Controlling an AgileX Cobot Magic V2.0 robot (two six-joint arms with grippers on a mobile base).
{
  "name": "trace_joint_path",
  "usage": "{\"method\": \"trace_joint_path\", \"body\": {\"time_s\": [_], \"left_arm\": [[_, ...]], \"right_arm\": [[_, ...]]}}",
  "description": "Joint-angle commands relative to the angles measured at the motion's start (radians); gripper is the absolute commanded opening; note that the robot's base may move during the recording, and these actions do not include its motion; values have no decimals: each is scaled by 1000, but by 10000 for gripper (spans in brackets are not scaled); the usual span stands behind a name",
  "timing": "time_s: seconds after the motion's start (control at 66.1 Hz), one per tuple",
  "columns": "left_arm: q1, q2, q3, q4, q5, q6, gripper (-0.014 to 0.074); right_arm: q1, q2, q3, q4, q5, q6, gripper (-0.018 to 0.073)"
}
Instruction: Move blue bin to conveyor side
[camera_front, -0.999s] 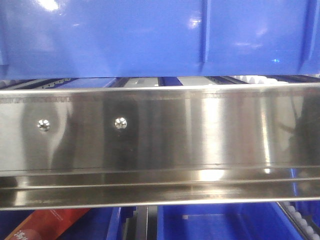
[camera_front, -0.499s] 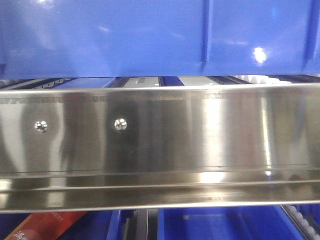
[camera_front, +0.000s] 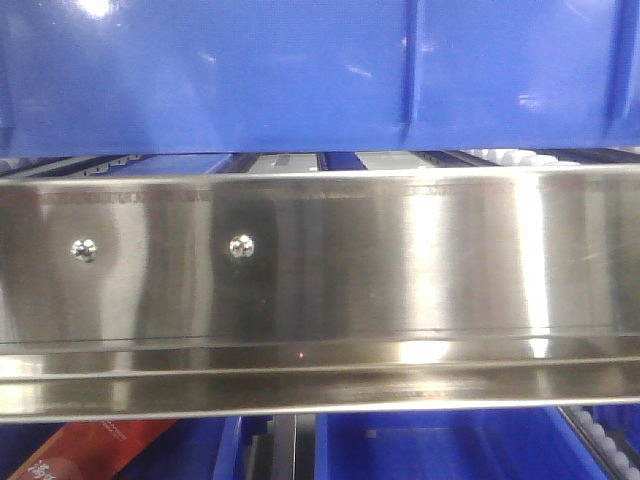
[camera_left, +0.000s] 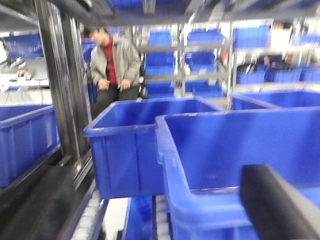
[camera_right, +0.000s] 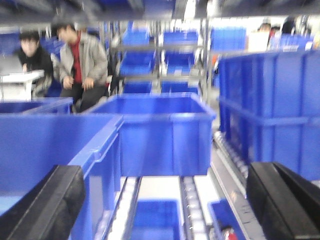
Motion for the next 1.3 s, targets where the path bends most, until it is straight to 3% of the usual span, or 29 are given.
{"method": "trace_joint_path", "body": {"time_s": [0.0,0.348,0.56,0.772,1.014,1.196,1.287], "left_arm": [[-11,40,-44,7,-11,2,610],[-120,284,-351,3,345,-26,604],[-135,491,-613,1,557,-77,589],[-135,683,-810,3,725,-77,589],[-132,857,-960,30,811,-82,589],[-90,944,-1011,26,811,-85,589],[-55,976,-1031,22,811,-85,589]], "right_arm": [[30,52,-57,0,2,-1,558],[179,365,-434,0,290,-1,558],[198,600,-715,0,563,-1,558],[198,687,-809,0,583,-1,558],[198,792,-851,5,711,12,558],[198,941,-1065,6,929,45,558],[198,1007,-1176,6,940,60,558]]}}
